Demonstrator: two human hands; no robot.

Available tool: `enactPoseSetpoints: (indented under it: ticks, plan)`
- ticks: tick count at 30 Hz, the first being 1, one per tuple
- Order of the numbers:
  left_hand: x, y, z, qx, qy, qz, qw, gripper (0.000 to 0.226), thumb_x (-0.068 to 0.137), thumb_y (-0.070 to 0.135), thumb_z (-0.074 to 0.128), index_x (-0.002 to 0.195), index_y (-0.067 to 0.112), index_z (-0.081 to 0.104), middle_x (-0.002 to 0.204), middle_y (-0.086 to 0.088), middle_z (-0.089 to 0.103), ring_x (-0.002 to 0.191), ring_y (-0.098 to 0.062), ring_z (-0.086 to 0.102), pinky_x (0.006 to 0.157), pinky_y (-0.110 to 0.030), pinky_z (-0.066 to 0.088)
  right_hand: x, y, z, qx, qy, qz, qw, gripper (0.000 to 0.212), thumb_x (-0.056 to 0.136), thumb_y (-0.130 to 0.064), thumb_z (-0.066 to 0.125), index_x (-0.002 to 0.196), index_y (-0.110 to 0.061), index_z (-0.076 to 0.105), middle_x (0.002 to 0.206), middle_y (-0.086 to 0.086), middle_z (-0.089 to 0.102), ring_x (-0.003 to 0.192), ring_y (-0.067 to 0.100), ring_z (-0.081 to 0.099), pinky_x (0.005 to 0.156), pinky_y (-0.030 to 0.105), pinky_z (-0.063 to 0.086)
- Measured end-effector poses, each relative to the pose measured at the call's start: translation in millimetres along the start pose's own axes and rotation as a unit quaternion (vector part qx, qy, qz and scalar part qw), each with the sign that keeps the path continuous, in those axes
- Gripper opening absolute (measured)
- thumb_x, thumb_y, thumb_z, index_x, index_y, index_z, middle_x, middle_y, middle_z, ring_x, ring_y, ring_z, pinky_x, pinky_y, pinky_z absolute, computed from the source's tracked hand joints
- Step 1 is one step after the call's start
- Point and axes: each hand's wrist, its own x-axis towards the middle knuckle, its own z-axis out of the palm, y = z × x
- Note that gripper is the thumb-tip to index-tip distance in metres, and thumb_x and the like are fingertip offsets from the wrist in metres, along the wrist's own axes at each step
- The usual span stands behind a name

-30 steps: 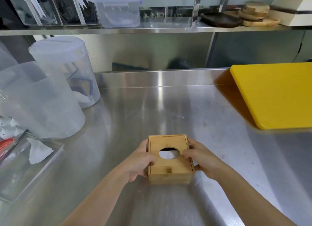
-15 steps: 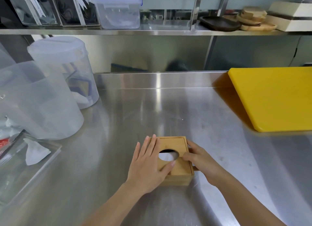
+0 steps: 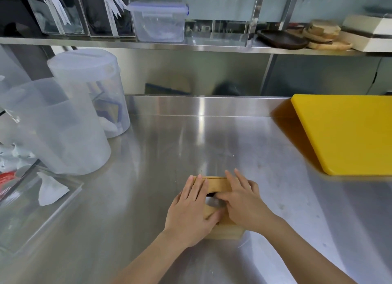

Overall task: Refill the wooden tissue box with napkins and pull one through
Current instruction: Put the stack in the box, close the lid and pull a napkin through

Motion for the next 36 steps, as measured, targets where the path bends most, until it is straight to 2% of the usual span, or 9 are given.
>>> enactPoseSetpoints:
  ticks: [5, 12, 16, 20, 25, 30, 33, 36]
  plan:
    - [0, 1, -2, -0.002, -0.01, 0.001, 1.0, 0.082, 0.076, 0.068, 0.019, 0.146, 0.028, 0.005, 0.158, 0.013, -0.002, 0.133, 0.001, -0.022, 0.111, -0.03, 0.027, 7, -10, -2, -0.077, -0.058, -0.007, 0.995, 0.039, 0.097, -0.023, 0.028, 0.129, -0.027, 0.05, 0.158, 0.015, -0.01, 0.143, 0.034, -0.017, 0.115, 0.048, 0.001]
    - [1, -1, -3, -0.01, -0.012, 0.012, 1.0, 0.084, 0.072, 0.067, 0.019, 0.146, 0.028, 0.009, 0.158, 0.012, 0.002, 0.135, -0.001, -0.021, 0.109, -0.032, 0.031, 17, -17, 1, -0.101, -0.098, -0.004, 0.99, 0.044, 0.099, -0.041, 0.022, 0.127, -0.025, 0.052, 0.159, 0.012, -0.006, 0.144, 0.035, -0.013, 0.116, 0.053, 0.0]
    - [0, 0, -4, -0.019, -0.016, 0.013, 1.0, 0.081, 0.073, 0.068, 0.019, 0.144, 0.032, 0.008, 0.157, 0.015, 0.001, 0.139, -0.001, -0.016, 0.109, -0.031, 0.03, 16, -19, -5, -0.076, -0.086, -0.007, 0.993, 0.043, 0.098, -0.041, 0.024, 0.113, -0.023, 0.06, 0.159, 0.01, 0.003, 0.145, 0.031, -0.009, 0.116, 0.052, -0.002]
    - [0, 0, -4, -0.019, -0.017, 0.014, 1.0, 0.08, 0.075, 0.066, 0.021, 0.145, 0.03, 0.008, 0.157, 0.014, -0.001, 0.134, 0.002, -0.022, 0.108, -0.03, 0.029, 14, -15, -6, -0.039, -0.032, -0.021, 0.998, 0.037, 0.097, -0.032, 0.034, 0.105, -0.017, 0.066, 0.156, 0.006, 0.018, 0.146, 0.024, -0.002, 0.114, 0.047, -0.003]
    - [1, 1, -6, -0.016, -0.022, 0.015, 1.0, 0.075, 0.076, 0.065, 0.024, 0.143, 0.033, 0.01, 0.157, 0.016, -0.001, 0.131, 0.003, -0.024, 0.107, -0.03, 0.029, 17, -7, 1, -0.025, 0.03, -0.03, 0.999, 0.022, 0.089, -0.016, 0.048, 0.095, -0.018, 0.069, 0.148, -0.002, 0.035, 0.143, 0.02, 0.009, 0.1, 0.037, -0.007]
    - [0, 2, -7, -0.017, -0.026, 0.012, 0.999, 0.075, 0.076, 0.063, 0.027, 0.143, 0.034, 0.009, 0.157, 0.016, -0.002, 0.13, 0.004, -0.025, 0.107, -0.029, 0.028, 17, -7, 4, -0.014, 0.06, -0.026, 0.998, 0.022, 0.087, -0.019, 0.05, 0.093, -0.02, 0.071, 0.142, -0.005, 0.04, 0.137, 0.02, 0.019, 0.097, 0.034, -0.002]
    - [0, 2, -7, -0.021, -0.029, 0.01, 0.999, 0.072, 0.081, 0.062, 0.031, 0.144, 0.033, 0.009, 0.157, 0.015, -0.003, 0.131, 0.004, -0.024, 0.108, -0.031, 0.027, 17, -7, 4, -0.012, 0.055, -0.018, 0.998, 0.025, 0.088, -0.023, 0.049, 0.096, -0.025, 0.073, 0.144, -0.005, 0.037, 0.136, 0.021, 0.019, 0.099, 0.038, -0.003]
    - [0, 2, -8, -0.026, -0.034, 0.01, 0.999, 0.071, 0.085, 0.06, 0.036, 0.144, 0.032, 0.008, 0.157, 0.015, -0.005, 0.132, 0.003, -0.023, 0.109, -0.032, 0.026, 19, -9, 3, -0.021, 0.038, -0.007, 0.999, 0.025, 0.088, -0.022, 0.049, 0.095, -0.022, 0.073, 0.147, -0.002, 0.035, 0.138, 0.022, 0.016, 0.107, 0.044, 0.0]
